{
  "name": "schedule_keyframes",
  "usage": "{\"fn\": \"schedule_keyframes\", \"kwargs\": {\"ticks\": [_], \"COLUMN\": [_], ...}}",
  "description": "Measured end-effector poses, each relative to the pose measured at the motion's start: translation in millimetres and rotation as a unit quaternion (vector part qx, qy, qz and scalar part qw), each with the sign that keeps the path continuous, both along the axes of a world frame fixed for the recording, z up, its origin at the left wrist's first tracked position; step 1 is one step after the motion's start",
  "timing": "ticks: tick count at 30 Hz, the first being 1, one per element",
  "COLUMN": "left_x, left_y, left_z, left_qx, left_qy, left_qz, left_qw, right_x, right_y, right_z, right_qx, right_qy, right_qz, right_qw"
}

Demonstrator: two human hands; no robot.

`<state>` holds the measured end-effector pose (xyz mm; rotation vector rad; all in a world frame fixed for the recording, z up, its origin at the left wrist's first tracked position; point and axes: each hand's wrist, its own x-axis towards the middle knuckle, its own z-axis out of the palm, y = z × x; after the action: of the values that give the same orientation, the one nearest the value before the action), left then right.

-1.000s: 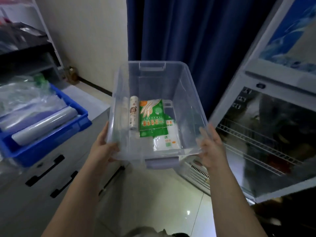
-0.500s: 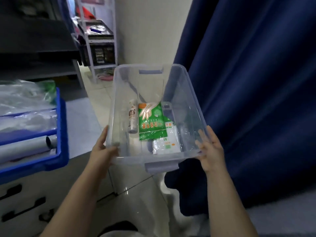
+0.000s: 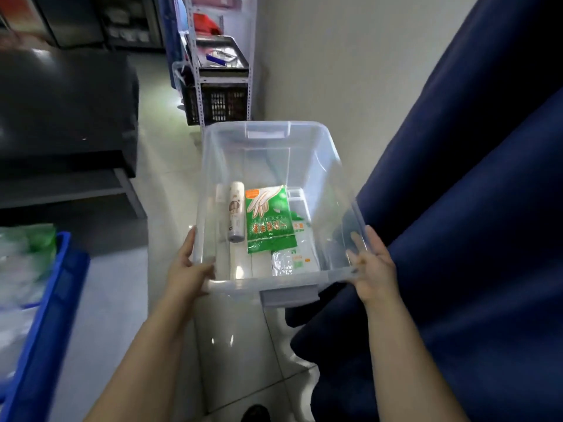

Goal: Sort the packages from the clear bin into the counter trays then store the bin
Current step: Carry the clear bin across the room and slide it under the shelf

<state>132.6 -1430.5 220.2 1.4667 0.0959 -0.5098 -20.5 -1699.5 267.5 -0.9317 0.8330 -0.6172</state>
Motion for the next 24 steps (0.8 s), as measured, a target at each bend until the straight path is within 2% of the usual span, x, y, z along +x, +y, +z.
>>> {"fn": "schedule_keyframes", "kwargs": {"ticks": [6,9,12,14,19,24], "left_x": [102,156,223,270,380,502], "left_y": [-65,-105,-152,-181,-236,-245], "left_z": [-16,-27,-36,-38,-28,-21], "left_qx": [0.014,0.007,-0.007,-0.002,0.029,0.03], "left_qy": [0.027,0.035,0.048,0.053,0.058,0.085], "left_qz": [0.05,0.065,0.097,0.132,0.174,0.197], "left_qw": [0.998,0.997,0.994,0.99,0.983,0.976], "right_x": [120,188,270,326,473,622], "right_y": [-79,-124,-180,-213,-277,-287], "right_z": [-19,-31,-48,-51,-53,-62], "right_qx": [-0.002,-0.036,-0.006,-0.021,-0.026,-0.012], "right_qy": [-0.005,0.028,0.056,0.09,0.063,0.051], "right_qz": [0.048,0.116,0.126,0.155,0.225,0.259], "right_qw": [0.999,0.992,0.99,0.983,0.972,0.964]}}
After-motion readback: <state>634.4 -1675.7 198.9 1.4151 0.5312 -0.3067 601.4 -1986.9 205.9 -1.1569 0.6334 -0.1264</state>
